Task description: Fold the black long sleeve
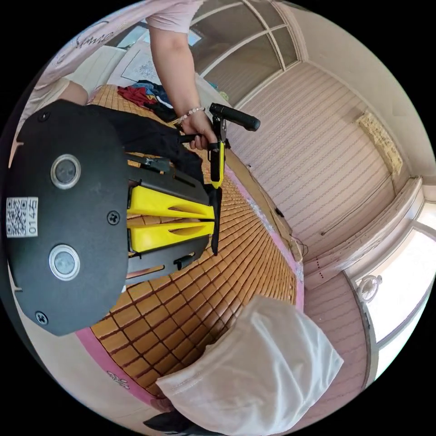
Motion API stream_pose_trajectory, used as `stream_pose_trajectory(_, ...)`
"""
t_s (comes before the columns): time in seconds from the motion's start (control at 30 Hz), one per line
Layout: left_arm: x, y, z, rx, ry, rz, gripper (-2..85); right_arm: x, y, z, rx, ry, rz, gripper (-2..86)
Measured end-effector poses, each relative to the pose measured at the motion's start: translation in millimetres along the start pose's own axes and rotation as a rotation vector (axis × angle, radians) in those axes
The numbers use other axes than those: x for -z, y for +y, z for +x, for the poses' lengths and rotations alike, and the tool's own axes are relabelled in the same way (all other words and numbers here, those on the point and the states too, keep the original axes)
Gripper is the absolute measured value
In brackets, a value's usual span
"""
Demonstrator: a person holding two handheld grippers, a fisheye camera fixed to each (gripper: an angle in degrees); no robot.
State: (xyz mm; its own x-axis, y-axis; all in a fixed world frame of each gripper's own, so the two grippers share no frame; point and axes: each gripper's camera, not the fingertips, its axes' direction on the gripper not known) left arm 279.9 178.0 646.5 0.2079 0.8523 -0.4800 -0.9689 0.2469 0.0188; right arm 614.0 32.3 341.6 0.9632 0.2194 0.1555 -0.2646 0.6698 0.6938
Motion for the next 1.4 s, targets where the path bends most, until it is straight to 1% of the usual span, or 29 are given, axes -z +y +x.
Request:
stream_pose_trajectory(0.07,63.9,40.4,-25.0,0.055,0.041,0.113,-0.4,16.2,-15.7,-42.5,0.124,-0.157,0.063,0.4)
stream_pose_trajectory(0.1,80.3,53.2,-31.7,0.076,0.048,0.143,-0.4,19.1,-19.8,-54.9,0.158,-0.197,0.073,0.4)
stream_pose_trajectory(0.13,112.5,81.6,-43.6,0.116,0.054,0.205,-0.4,22.9,-27.7,-81.7,0.231,-0.283,0.084,0.4)
stream_pose_trajectory(0.17,142.0,112.8,-52.7,0.156,0.040,0.254,-0.5,23.5,-35.1,-111.8,0.311,-0.381,0.073,0.5)
stream_pose_trajectory(0.2,155.5,129.5,-56.1,0.177,0.027,0.272,-0.5,22.7,-37.9,-128.1,0.354,-0.431,0.056,0.5)
stream_pose_trajectory(0.27,198.2,206.4,-63.0,0.277,-0.044,0.329,-0.5,12.3,-37.9,-198.3,0.539,-0.635,-0.089,0.6)
stream_pose_trajectory(0.3,206.1,227.8,-63.7,0.313,-0.058,0.341,-0.6,7.9,-33.8,-216.3,0.589,-0.692,-0.145,0.7)
stream_pose_trajectory(0.37,227.9,312.9,-62.4,0.437,-0.120,0.349,-0.5,-18.8,4.1,-282.2,0.759,-0.873,-0.422,1.1)
stream_pose_trajectory(0.4,231.6,333.5,-61.2,0.467,-0.146,0.340,-0.4,-27.3,19.3,-295.6,0.792,-0.890,-0.492,1.2)
stream_pose_trajectory(0.43,236.4,372.9,-58.5,0.532,-0.205,0.313,0.1,-46.0,54.1,-317.7,0.840,-0.886,-0.643,1.6)
stream_pose_trajectory(0.47,238.7,409.3,-56.6,0.617,-0.250,0.273,1.0,-62.7,92.6,-334.0,0.877,-0.841,-0.792,2.1)
stream_pose_trajectory(0.53,239.3,453.1,-54.0,0.735,-0.255,0.207,2.7,-72.1,146.8,-350.9,0.953,-0.804,-0.962,3.1)
stream_pose_trajectory(0.57,238.7,474.4,-51.8,0.780,-0.225,0.182,3.5,-71.7,174.5,-359.0,0.986,-0.806,-1.036,4.9)
stream_pose_trajectory(0.67,231.7,502.6,-48.1,0.829,-0.147,0.155,4.0,-73.4,216.3,-375.0,1.024,-0.756,-1.182,7.1)
stream_pose_trajectory(0.7,228.7,504.5,-48.1,0.832,-0.138,0.145,4.0,-74.9,220.7,-377.5,1.025,-0.733,-1.190,7.2)
stream_pose_trajectory(0.8,208.9,501.9,-49.5,0.814,-0.070,0.101,4.8,-87.4,232.9,-392.9,1.046,-0.576,-1.181,7.2)
stream_pose_trajectory(0.87,191.0,493.1,-48.3,0.798,-0.024,0.073,7.6,-99.9,239.8,-409.1,1.114,-0.412,-1.122,7.2)
stream_pose_trajectory(0.97,164.7,481.4,-45.2,0.755,0.016,-0.016,8.8,-118.2,246.1,-427.7,1.131,-0.293,-1.052,7.5)
stream_pose_trajectory(1.0,159.8,480.5,-45.2,0.754,0.002,-0.044,8.9,-123.7,248.8,-430.4,1.125,-0.281,-1.063,7.6)
stream_pose_trajectory(1.07,144.7,478.5,-45.7,0.716,-0.029,-0.156,7.5,-148.1,266.2,-439.9,1.140,-0.204,-1.171,7.6)
stream_pose_trajectory(1.1,145.6,478.6,-45.8,0.716,-0.062,-0.160,6.5,-150.7,268.5,-442.6,1.156,-0.179,-1.166,6.8)
stream_pose_trajectory(1.13,149.1,477.8,-45.5,0.681,-0.074,-0.159,4.2,-149.1,267.0,-449.7,1.194,-0.159,-1.105,5.0)
stream_pose_trajectory(1.17,154.0,477.8,-47.2,0.670,-0.061,-0.157,1.4,-150.0,266.2,-456.9,1.224,-0.143,-1.105,3.5)
stream_pose_trajectory(1.27,180.5,478.7,-52.4,0.665,-0.071,-0.116,-0.1,-147.6,253.5,-474.4,1.213,-0.148,-1.133,1.7)
stream_pose_trajectory(1.4,213.6,483.0,-60.5,0.653,-0.075,-0.057,-0.6,-126.1,232.0,-504.1,1.268,-0.157,-1.026,1.0)
